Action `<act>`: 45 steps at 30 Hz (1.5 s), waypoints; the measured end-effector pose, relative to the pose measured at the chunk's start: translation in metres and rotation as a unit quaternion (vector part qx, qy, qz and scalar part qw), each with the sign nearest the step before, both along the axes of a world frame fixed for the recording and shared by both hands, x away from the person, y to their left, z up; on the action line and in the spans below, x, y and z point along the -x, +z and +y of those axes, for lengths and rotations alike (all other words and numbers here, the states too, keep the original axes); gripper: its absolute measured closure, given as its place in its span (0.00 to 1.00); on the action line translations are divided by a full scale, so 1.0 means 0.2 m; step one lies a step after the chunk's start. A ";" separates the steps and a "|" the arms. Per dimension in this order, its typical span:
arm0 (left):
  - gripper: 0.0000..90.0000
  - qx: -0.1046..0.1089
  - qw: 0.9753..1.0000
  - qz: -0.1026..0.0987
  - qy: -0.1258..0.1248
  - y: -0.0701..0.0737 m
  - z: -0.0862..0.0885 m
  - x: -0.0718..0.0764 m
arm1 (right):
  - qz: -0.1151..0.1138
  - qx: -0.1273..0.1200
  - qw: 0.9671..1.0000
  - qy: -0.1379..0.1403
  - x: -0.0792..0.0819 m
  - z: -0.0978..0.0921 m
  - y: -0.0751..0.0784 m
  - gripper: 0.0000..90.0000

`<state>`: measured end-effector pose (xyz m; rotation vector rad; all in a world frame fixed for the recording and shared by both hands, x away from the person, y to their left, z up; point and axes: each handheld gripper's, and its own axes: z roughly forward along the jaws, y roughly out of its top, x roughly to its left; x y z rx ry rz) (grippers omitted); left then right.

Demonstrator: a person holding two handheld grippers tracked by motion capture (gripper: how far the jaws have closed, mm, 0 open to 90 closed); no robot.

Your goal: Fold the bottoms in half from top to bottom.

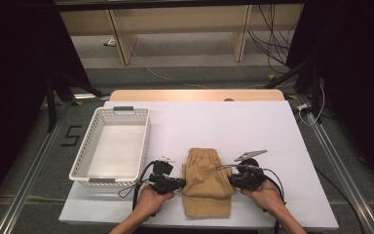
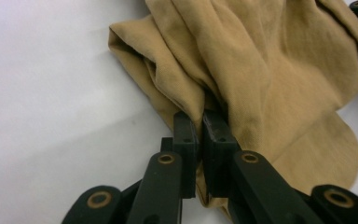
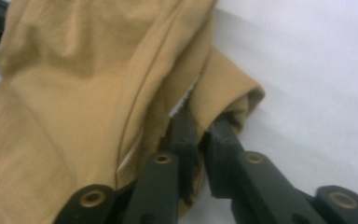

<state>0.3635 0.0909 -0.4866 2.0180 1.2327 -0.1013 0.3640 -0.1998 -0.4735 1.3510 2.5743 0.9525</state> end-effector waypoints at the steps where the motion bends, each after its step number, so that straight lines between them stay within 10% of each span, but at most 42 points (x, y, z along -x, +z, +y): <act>1: 0.94 0.001 1.000 -0.002 0.003 0.00 0.00 -0.02 | 0.002 0.001 1.000 0.003 -0.01 0.00 0.00 0.96; 21: 0.94 -0.004 0.997 -0.034 0.064 0.00 0.00 -0.26 | -0.028 0.006 1.000 -0.013 -0.33 0.05 -0.01 0.94; 28: 0.71 -0.012 0.997 -0.033 0.070 0.07 0.02 -0.26 | -0.055 0.020 0.997 -0.045 -0.33 -0.01 0.04 0.63; 32: 0.59 0.006 0.995 -0.043 0.089 0.14 0.03 -0.27 | -0.065 -0.027 0.994 -0.089 -0.36 -0.09 0.11 0.51; 38: 0.54 0.030 0.992 -0.054 0.106 0.20 0.00 -0.35 | -0.096 -0.035 0.990 -0.099 -0.37 -0.11 0.18 0.46; 45: 0.50 0.023 0.994 -0.023 0.102 0.16 -0.07 -0.48 | -0.093 -0.035 0.991 -0.089 -0.37 -0.09 0.17 0.43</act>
